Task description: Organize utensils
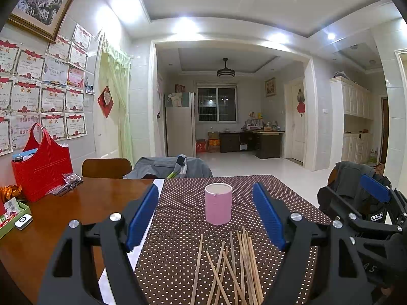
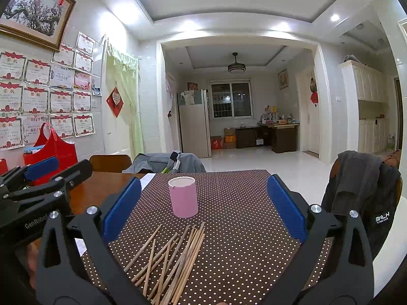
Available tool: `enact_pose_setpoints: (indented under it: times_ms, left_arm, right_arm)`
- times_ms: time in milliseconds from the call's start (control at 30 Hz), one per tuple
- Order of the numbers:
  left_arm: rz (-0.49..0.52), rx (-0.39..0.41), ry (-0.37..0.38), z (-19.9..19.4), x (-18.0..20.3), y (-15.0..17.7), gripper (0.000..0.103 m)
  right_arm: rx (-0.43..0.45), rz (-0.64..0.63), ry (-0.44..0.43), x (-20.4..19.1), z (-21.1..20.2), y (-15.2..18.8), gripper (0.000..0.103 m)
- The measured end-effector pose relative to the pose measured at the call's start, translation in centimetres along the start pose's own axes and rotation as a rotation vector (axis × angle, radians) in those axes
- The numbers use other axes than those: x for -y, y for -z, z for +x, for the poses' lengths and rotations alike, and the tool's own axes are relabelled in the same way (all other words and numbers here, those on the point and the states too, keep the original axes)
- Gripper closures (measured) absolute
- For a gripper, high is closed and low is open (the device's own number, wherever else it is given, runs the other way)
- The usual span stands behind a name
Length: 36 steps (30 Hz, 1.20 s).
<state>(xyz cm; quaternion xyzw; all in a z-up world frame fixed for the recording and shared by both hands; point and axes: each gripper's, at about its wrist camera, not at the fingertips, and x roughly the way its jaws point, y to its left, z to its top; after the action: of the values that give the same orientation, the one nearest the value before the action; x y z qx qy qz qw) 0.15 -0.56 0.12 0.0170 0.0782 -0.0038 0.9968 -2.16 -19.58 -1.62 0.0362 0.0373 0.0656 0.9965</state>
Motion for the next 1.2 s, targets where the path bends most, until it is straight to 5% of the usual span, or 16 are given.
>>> enact_pose_setpoints:
  times_ms: [1200]
  left_arm:
    - [0.002, 0.004, -0.003, -0.23, 0.14, 0.04, 0.028]
  right_arm:
    - [-0.010, 0.008, -0.002, -0.11, 0.16, 0.00, 0.006]
